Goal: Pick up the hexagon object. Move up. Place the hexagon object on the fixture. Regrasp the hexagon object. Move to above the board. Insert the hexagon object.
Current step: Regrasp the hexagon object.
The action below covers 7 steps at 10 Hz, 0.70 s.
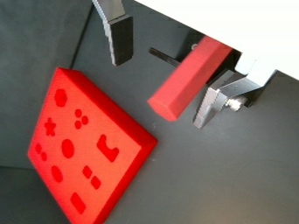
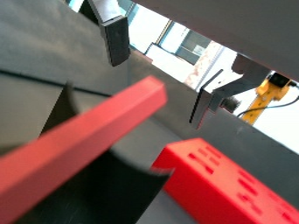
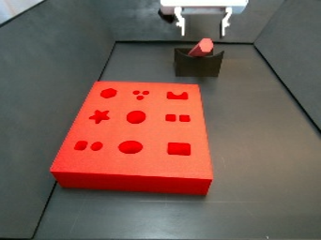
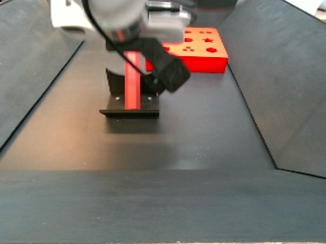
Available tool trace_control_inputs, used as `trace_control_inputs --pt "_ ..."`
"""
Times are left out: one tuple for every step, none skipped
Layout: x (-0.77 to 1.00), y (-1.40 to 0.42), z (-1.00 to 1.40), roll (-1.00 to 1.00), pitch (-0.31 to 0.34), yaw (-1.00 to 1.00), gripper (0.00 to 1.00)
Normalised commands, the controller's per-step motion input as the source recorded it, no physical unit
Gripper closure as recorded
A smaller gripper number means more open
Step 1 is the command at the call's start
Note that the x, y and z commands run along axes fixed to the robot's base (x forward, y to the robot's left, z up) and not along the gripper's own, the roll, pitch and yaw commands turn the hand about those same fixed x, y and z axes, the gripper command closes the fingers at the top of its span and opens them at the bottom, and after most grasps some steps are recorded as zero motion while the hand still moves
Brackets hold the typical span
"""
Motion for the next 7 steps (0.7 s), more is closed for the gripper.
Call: trace_control_inputs --pt "-0.03 0.01 1.0 0.03 0.05 0.0 0.0" --pt "-0.03 0.01 0.89 0.03 0.058 -0.01 0.0" --pt "-0.03 0.01 0.71 0.04 0.064 -0.02 0.0" --pt "-0.03 0.01 0.46 0.04 0.065 -0.02 0.0" --pt "-0.03 0.01 0.27 0.05 0.069 -0.03 0.0" --pt "0.15 -0.85 0.88 1.0 0.059 0.05 0.0" --pt "0.16 -0.83 0.8 1.0 0.058 0.05 0.0"
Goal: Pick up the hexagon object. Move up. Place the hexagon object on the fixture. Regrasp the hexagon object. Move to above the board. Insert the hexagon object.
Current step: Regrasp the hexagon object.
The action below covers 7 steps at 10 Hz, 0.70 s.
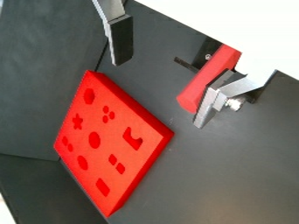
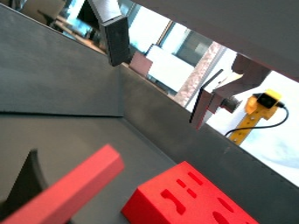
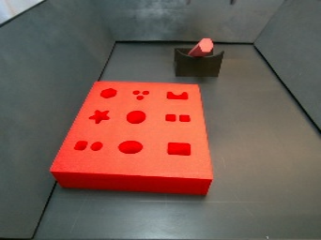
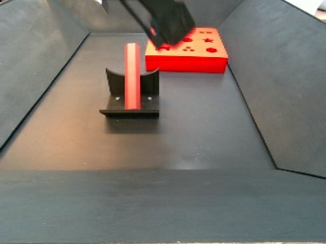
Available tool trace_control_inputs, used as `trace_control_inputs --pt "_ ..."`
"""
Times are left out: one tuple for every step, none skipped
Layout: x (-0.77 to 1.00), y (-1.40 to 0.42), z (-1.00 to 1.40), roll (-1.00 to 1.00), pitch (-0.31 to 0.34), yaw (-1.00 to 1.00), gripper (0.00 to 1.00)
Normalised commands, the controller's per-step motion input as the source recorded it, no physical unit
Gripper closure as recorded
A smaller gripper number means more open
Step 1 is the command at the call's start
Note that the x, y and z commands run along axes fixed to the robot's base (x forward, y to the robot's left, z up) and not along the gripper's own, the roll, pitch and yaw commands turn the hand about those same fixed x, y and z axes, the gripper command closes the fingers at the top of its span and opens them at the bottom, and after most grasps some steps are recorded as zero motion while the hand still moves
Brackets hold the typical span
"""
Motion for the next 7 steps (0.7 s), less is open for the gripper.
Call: trace_control_inputs --pt "0.07 -0.64 0.62 1.0 0.054 0.05 0.0" --pt "0.01 -0.45 0.43 1.0 0.05 0.04 0.0" --pt "-0.03 -0.18 0.15 1.0 0.046 0.04 0.0" --pt "-0.02 -0.08 0.05 1.0 0.045 0.04 0.0" --pt "-0.01 -0.06 0.04 1.0 0.046 0.04 0.0" --pt "-0.02 -0.04 0.04 1.0 0.045 0.04 0.0" --pt "-0.02 -0.04 0.02 1.0 0.043 0.04 0.0"
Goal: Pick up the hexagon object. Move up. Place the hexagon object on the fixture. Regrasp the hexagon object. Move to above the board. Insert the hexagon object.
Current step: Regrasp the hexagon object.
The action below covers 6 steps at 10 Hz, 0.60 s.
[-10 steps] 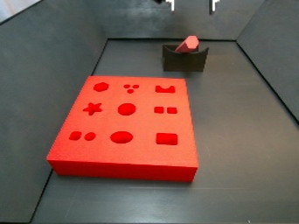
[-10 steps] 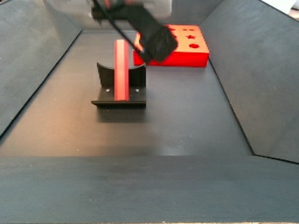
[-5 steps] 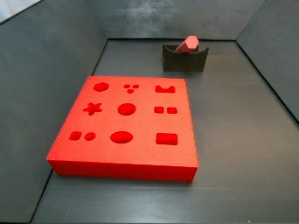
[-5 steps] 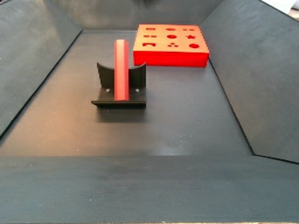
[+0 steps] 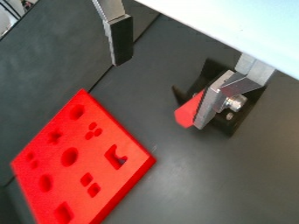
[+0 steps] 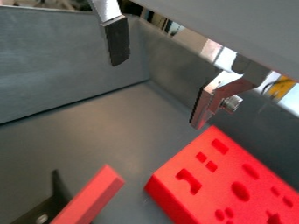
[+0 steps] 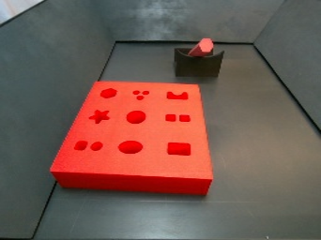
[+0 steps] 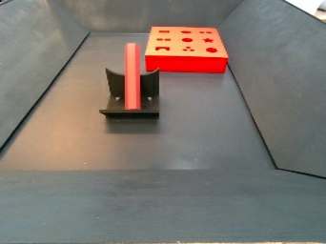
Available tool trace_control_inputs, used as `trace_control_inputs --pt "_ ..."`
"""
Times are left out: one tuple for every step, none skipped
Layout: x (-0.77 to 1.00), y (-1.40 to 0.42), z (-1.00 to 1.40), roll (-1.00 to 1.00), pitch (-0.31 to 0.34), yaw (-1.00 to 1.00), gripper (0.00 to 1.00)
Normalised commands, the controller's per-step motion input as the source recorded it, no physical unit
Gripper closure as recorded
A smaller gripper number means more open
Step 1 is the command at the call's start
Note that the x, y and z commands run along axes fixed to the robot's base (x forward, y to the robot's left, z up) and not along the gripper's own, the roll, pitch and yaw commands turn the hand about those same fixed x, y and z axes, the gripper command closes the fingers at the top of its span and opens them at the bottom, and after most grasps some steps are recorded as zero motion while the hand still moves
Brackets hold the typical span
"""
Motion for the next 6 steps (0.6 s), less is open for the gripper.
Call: trace_control_inputs --pt "-0.02 -0.03 0.01 1.0 0.039 0.04 0.0" --pt "-0.02 -0.02 0.01 1.0 0.037 0.04 0.0" --pt "-0.01 -0.02 0.01 1.0 0.032 0.04 0.0" --pt "-0.01 -0.02 0.01 1.0 0.03 0.04 0.0" --pt "0.0 -0.02 0.01 1.0 0.025 0.05 0.0" --pt "0.0 -0.02 0.01 1.0 0.024 0.05 0.0"
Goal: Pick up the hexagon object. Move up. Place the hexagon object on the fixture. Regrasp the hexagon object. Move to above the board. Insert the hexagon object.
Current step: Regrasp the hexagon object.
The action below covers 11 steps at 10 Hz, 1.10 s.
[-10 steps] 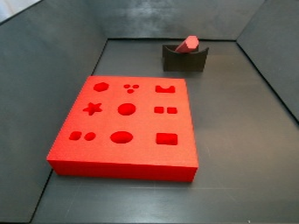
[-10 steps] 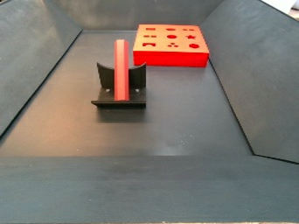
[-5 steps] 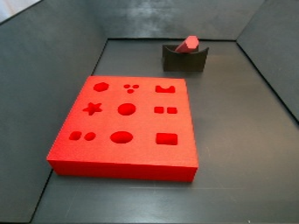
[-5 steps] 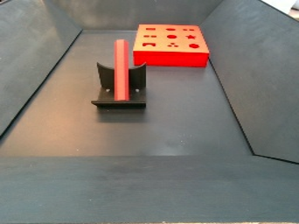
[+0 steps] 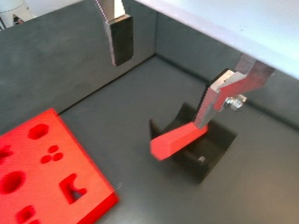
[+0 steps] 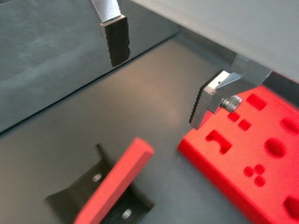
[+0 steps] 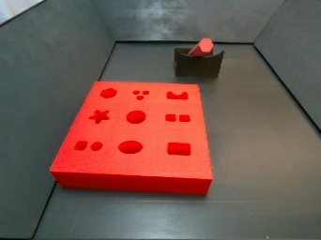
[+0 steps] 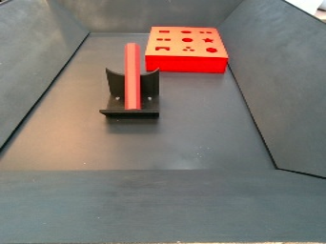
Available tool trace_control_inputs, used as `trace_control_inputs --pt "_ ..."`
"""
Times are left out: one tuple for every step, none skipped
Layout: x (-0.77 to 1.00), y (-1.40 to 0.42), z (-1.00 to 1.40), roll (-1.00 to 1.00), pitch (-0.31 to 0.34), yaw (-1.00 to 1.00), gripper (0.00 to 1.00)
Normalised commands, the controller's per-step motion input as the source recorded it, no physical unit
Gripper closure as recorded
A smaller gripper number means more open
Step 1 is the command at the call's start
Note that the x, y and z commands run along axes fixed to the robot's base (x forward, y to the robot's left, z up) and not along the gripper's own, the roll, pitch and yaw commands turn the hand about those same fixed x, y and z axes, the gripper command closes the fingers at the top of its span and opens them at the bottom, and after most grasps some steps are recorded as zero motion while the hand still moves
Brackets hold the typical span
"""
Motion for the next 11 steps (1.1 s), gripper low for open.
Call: trace_control_inputs --pt "0.0 -0.02 0.01 1.0 0.028 0.05 0.0" --pt "0.0 -0.02 0.01 1.0 0.031 0.05 0.0" --pt "0.01 -0.02 0.01 1.0 0.04 0.05 0.0" --pt "0.02 -0.02 0.01 1.0 0.048 0.05 0.0" --pt "0.04 -0.03 0.0 1.0 0.061 0.06 0.0" --pt "0.05 -0.03 0.0 1.0 0.068 0.06 0.0" --pt "0.07 -0.03 0.0 1.0 0.087 0.07 0.0" --pt "0.09 -0.04 0.0 1.0 0.105 0.07 0.0" --pt "0.1 -0.04 0.0 1.0 0.135 0.09 0.0" --pt "0.1 -0.04 -0.01 1.0 0.149 0.1 0.0" --pt "0.1 -0.04 0.0 1.0 0.178 0.13 0.0"
